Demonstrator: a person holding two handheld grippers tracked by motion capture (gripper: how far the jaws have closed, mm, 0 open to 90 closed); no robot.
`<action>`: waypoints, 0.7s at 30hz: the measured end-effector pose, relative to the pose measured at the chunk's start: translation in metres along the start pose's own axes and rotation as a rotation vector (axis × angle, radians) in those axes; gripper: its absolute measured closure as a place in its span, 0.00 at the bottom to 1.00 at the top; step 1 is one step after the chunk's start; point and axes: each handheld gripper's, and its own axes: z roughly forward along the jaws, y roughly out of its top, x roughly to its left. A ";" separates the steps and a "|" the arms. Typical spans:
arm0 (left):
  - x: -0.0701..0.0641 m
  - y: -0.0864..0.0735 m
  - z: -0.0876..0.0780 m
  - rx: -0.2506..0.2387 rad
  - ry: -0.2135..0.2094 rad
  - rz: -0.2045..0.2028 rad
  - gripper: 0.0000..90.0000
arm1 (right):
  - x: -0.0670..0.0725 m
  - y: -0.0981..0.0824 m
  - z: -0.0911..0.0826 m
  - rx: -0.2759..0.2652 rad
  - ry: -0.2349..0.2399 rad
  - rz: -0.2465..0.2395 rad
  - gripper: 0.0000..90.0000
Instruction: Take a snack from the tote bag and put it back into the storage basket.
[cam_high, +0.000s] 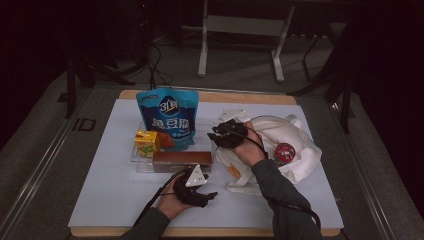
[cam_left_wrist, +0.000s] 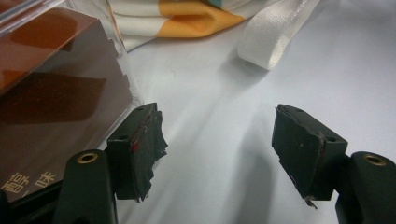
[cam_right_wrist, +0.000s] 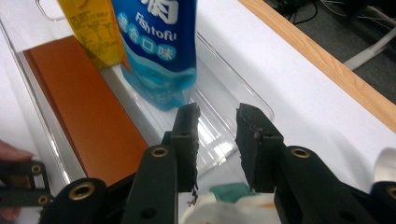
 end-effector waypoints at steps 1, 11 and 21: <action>0.000 0.000 0.000 0.001 0.000 0.001 0.36 | -0.001 -0.001 -0.002 0.002 -0.002 -0.003 0.76; 0.000 0.000 0.000 -0.001 0.000 -0.002 0.36 | -0.006 -0.015 -0.020 0.020 -0.014 -0.007 0.76; 0.000 0.000 0.000 0.000 0.001 0.000 0.36 | -0.009 -0.024 -0.030 0.030 -0.011 0.000 0.76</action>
